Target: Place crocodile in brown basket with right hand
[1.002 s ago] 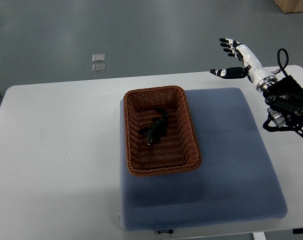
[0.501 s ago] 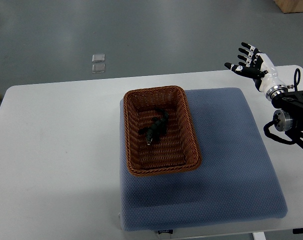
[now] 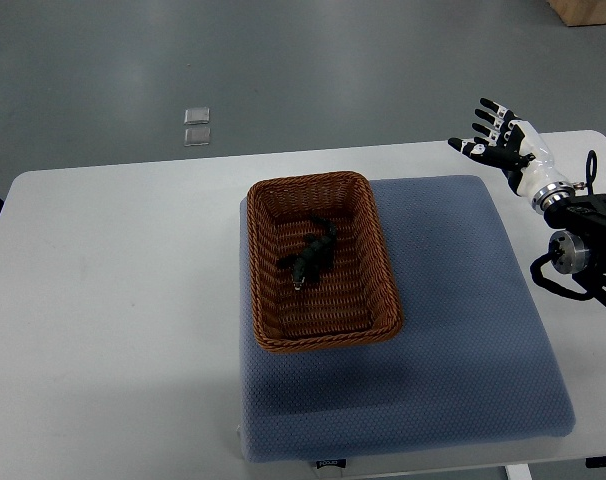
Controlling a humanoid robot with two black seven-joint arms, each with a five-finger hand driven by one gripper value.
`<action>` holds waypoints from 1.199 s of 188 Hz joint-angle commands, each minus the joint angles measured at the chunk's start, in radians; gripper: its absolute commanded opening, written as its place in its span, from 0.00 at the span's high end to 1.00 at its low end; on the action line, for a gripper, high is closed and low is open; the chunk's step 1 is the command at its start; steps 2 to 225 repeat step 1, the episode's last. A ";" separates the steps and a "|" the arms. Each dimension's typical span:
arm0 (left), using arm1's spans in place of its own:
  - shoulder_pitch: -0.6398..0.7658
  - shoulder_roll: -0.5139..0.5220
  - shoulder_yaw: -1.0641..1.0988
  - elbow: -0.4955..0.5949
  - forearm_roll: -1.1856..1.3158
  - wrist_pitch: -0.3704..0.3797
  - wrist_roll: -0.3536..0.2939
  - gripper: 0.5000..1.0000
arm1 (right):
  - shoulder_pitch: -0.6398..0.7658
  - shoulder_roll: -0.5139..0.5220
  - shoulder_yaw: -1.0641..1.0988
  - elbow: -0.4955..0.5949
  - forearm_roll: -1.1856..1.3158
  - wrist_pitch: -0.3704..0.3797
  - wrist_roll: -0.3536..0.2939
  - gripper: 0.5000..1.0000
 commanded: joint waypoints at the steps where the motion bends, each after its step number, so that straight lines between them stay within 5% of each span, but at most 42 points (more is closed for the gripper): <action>1: 0.000 0.000 0.000 0.000 0.000 0.000 0.000 0.00 | -0.002 -0.005 0.001 -0.001 0.001 0.008 -0.001 0.14; 225: 0.000 0.000 0.000 0.000 0.000 0.000 0.000 0.00 | -0.002 -0.005 0.001 -0.001 0.001 0.008 -0.001 0.14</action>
